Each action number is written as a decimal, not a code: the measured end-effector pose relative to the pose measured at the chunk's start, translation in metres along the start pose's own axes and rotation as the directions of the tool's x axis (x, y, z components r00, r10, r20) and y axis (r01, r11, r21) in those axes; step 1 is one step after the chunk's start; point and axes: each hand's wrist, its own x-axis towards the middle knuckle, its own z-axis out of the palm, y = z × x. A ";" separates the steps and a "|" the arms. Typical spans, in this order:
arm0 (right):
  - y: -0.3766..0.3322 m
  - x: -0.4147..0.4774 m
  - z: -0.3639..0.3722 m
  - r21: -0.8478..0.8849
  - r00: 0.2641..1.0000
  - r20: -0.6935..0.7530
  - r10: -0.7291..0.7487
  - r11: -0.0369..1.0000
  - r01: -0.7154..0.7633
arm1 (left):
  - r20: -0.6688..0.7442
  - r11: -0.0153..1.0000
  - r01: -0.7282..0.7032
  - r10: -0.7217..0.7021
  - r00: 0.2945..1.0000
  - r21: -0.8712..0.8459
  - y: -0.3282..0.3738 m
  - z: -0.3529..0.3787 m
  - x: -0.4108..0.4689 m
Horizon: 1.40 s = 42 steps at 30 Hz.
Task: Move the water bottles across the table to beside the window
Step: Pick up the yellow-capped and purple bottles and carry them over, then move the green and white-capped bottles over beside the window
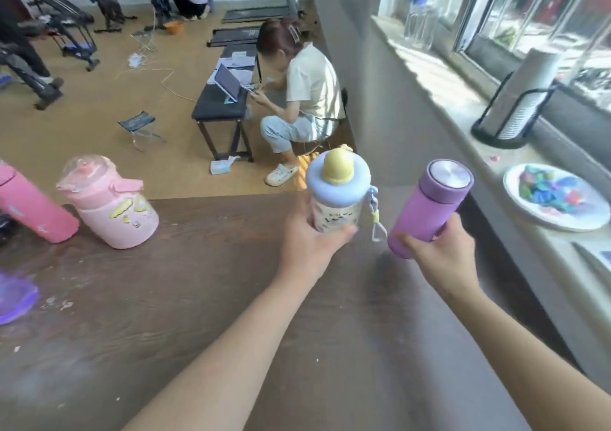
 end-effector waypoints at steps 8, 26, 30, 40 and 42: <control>0.042 0.102 -0.015 -0.004 0.999 -0.033 0.031 1.000 -0.031 | 0.035 0.995 0.096 -0.096 0.995 0.013 0.002 0.107 0.060; 0.061 0.145 -0.018 -0.059 0.998 -0.047 0.050 0.997 -0.053 | 0.129 0.983 0.184 -0.185 0.974 0.021 -0.004 0.144 0.076; 0.058 0.106 -0.015 -0.115 0.994 -0.089 0.069 0.990 -0.079 | 0.199 0.965 0.261 -0.250 0.948 -0.032 -0.002 0.128 0.065; 0.001 -0.091 0.087 -0.205 0.971 0.130 -0.200 0.953 0.223 | 0.079 0.950 0.310 -0.312 0.947 0.038 -0.055 -0.095 -0.043; -0.027 -0.131 0.126 -0.143 0.954 0.210 -0.215 0.958 0.248 | 0.012 0.938 0.338 -0.340 0.940 0.070 -0.072 -0.157 -0.068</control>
